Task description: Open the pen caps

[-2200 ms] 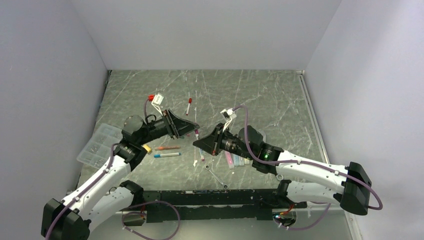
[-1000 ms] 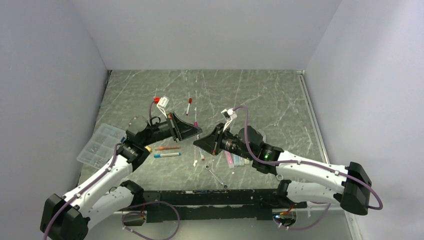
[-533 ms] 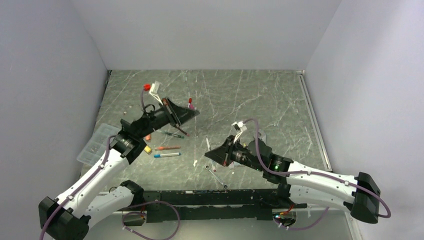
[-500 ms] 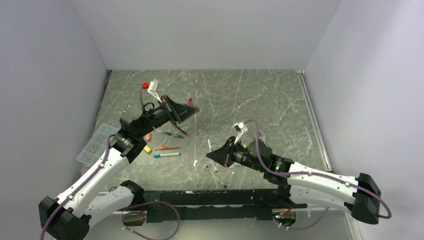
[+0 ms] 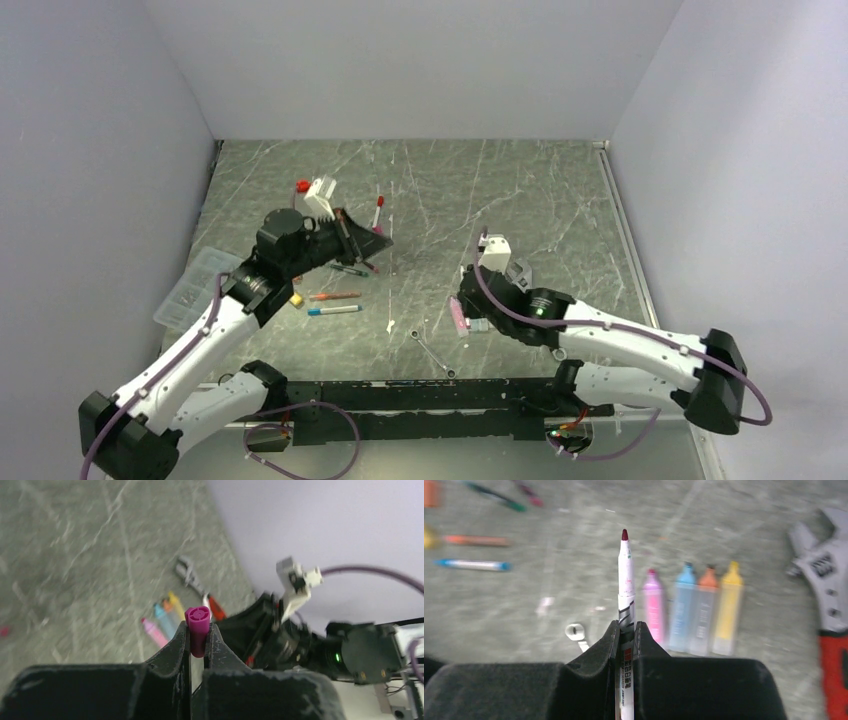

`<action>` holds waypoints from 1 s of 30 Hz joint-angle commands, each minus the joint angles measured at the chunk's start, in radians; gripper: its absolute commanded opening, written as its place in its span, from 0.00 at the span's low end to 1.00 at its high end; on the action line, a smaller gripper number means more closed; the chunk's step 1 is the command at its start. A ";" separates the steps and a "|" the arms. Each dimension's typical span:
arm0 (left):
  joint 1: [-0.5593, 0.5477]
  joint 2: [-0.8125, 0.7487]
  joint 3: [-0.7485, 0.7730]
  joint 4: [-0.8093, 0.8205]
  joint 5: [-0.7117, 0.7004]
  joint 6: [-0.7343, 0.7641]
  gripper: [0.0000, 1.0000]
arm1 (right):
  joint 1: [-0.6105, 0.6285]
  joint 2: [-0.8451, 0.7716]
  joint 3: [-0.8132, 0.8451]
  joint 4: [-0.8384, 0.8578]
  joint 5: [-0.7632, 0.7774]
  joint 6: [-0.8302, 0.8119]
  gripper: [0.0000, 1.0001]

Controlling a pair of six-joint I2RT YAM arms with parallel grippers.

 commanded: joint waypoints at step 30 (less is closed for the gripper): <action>-0.001 -0.238 -0.212 -0.242 -0.006 0.029 0.00 | -0.561 0.246 -0.157 0.096 -0.238 -0.177 0.18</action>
